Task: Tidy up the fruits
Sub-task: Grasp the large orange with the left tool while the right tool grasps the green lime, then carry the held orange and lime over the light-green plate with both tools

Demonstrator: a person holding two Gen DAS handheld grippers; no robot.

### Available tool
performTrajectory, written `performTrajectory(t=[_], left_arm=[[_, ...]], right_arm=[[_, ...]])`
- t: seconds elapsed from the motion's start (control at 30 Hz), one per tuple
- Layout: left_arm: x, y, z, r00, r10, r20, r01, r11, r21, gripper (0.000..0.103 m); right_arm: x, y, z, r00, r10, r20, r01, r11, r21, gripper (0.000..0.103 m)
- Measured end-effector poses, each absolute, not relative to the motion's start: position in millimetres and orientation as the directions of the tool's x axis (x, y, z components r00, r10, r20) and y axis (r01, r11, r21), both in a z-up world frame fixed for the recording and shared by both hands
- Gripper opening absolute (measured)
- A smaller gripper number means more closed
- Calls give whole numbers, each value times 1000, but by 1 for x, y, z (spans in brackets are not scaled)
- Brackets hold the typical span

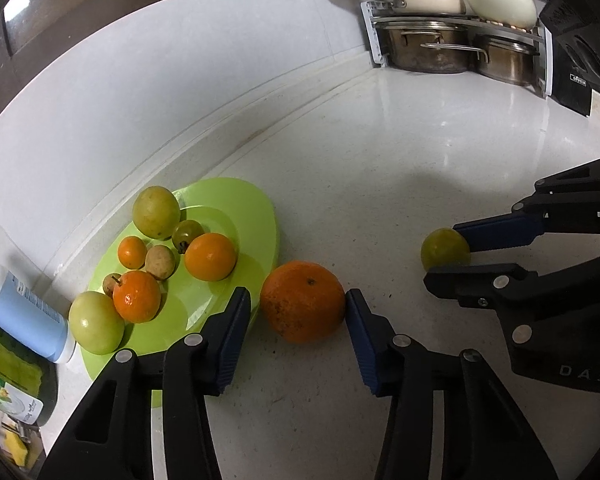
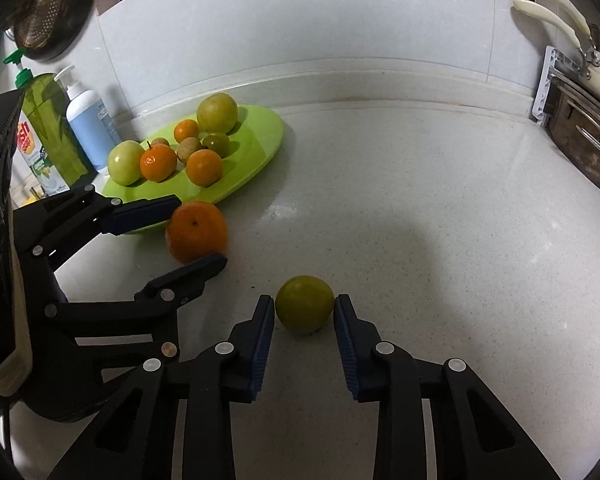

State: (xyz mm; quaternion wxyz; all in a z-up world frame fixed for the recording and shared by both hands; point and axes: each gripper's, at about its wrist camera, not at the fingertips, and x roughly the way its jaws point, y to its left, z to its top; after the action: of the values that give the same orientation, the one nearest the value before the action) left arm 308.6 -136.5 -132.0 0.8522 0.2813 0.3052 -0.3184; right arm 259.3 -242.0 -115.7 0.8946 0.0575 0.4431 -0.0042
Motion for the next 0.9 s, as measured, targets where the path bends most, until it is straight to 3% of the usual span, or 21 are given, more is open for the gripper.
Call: performTrajectory(t=[0.07, 0.5, 0.9], left_arm=[[307, -137, -131, 609, -382, -695, 722, 629, 287, 42], [301, -125, -118, 574, -397, -716, 709, 678, 192, 42], [288, -85, -84, 617, -380, -689, 587, 805, 81, 42]], right_arm=[[260, -242, -116, 608, 44, -793, 59, 993, 101, 31], [258, -239, -108, 624, 61, -779, 45, 992, 114, 31], [247, -226, -81, 667, 93, -739, -5, 993, 121, 31]])
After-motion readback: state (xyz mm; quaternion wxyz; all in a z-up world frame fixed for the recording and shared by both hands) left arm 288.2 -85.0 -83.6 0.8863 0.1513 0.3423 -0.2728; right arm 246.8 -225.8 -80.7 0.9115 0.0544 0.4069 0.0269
